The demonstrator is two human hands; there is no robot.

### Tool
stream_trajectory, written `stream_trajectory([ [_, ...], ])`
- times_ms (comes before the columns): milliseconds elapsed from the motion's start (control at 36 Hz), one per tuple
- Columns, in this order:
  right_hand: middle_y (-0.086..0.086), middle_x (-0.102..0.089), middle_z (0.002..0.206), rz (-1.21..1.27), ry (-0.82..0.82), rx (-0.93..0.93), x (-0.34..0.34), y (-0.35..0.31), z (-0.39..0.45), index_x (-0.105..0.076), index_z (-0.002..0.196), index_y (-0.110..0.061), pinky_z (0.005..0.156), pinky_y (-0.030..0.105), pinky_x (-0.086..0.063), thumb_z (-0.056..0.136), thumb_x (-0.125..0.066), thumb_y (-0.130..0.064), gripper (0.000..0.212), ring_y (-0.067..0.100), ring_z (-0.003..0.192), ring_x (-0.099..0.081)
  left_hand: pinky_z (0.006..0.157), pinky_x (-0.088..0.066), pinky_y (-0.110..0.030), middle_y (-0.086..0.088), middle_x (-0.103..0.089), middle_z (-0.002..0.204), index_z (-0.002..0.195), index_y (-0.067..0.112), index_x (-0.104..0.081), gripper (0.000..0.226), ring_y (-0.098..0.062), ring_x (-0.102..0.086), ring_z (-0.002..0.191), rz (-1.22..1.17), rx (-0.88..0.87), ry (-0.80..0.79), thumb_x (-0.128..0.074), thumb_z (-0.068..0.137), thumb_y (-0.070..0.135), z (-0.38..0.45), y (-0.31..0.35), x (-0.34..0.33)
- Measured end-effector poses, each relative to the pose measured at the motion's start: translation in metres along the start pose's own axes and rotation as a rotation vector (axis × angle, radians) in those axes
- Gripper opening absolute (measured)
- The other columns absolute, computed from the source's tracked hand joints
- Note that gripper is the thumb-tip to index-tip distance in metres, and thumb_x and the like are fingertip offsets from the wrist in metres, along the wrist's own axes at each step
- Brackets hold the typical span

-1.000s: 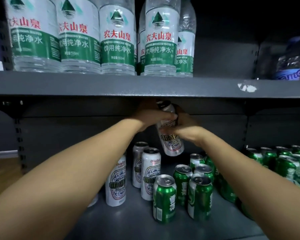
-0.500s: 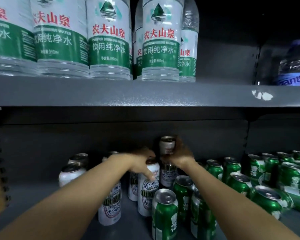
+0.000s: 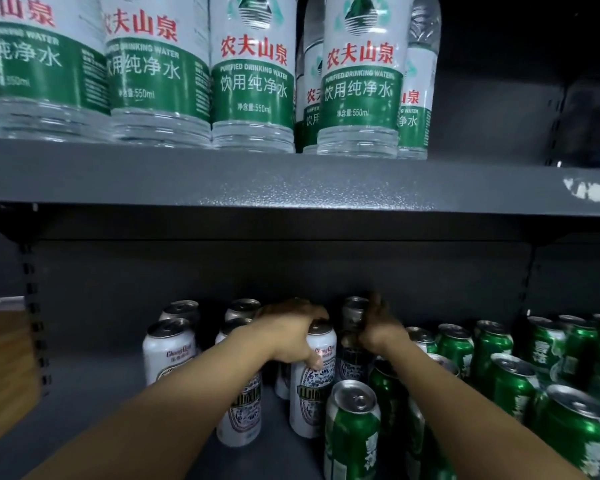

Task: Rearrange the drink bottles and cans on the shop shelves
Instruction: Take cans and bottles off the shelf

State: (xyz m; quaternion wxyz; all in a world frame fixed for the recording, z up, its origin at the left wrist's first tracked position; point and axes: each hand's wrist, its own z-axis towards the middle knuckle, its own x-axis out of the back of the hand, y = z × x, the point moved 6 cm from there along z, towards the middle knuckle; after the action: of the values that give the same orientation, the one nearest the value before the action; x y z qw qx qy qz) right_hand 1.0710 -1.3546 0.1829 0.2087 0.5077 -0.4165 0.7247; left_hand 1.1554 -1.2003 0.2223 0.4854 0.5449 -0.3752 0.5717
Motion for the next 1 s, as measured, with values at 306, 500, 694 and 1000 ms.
stream_trajectory([
  [306, 0.005, -0.057, 0.123, 0.109, 0.110, 0.302, 0.066, -0.065, -0.058, -0.056, 0.120, -0.022, 0.089, 0.029, -0.042, 0.094, -0.050, -0.045, 0.035, 0.027, 0.113, -0.054, 0.114, -0.025, -0.037, -0.004, -0.026, 0.156, 0.150, 0.020, -0.023, 0.095, -0.026, -0.028, 0.141, -0.065, 0.411, -0.231, -0.062, 0.076, 0.066, -0.039, -0.075, 0.026],
  [500, 0.005, -0.038, 0.150, -0.199, -0.238, 0.300, 0.017, -0.077, -0.069, -0.031, 0.146, -0.015, 0.101, 0.028, -0.036, 0.076, -0.065, -0.064, 0.091, 0.025, 0.133, -0.041, 0.099, -0.040, -0.028, -0.006, -0.047, 0.143, 0.141, 0.015, -0.041, 0.084, -0.023, -0.049, 0.125, 0.083, 0.396, -0.172, -0.062, 0.078, 0.065, -0.058, -0.078, 0.012],
  [694, 0.006, -0.049, 0.140, -0.245, -0.092, 0.247, 0.014, -0.088, -0.072, -0.042, 0.138, -0.014, 0.098, 0.030, -0.041, 0.076, -0.062, -0.068, 0.084, 0.026, 0.126, -0.048, 0.090, -0.039, -0.022, -0.006, -0.046, 0.142, 0.143, 0.017, -0.036, 0.079, -0.022, -0.048, 0.124, 0.026, 0.337, -0.102, -0.073, 0.078, 0.045, -0.055, -0.062, 0.016],
  [1000, 0.003, -0.039, 0.149, -0.322, -0.098, 0.176, 0.025, -0.078, -0.085, -0.029, 0.147, -0.017, 0.099, 0.037, -0.040, 0.078, -0.051, -0.076, 0.094, 0.026, 0.133, -0.042, 0.094, -0.043, -0.024, -0.002, -0.038, 0.148, 0.149, 0.030, -0.022, 0.087, -0.019, -0.046, 0.127, 0.200, 0.327, -0.061, -0.061, 0.079, 0.064, -0.061, -0.076, 0.020],
])
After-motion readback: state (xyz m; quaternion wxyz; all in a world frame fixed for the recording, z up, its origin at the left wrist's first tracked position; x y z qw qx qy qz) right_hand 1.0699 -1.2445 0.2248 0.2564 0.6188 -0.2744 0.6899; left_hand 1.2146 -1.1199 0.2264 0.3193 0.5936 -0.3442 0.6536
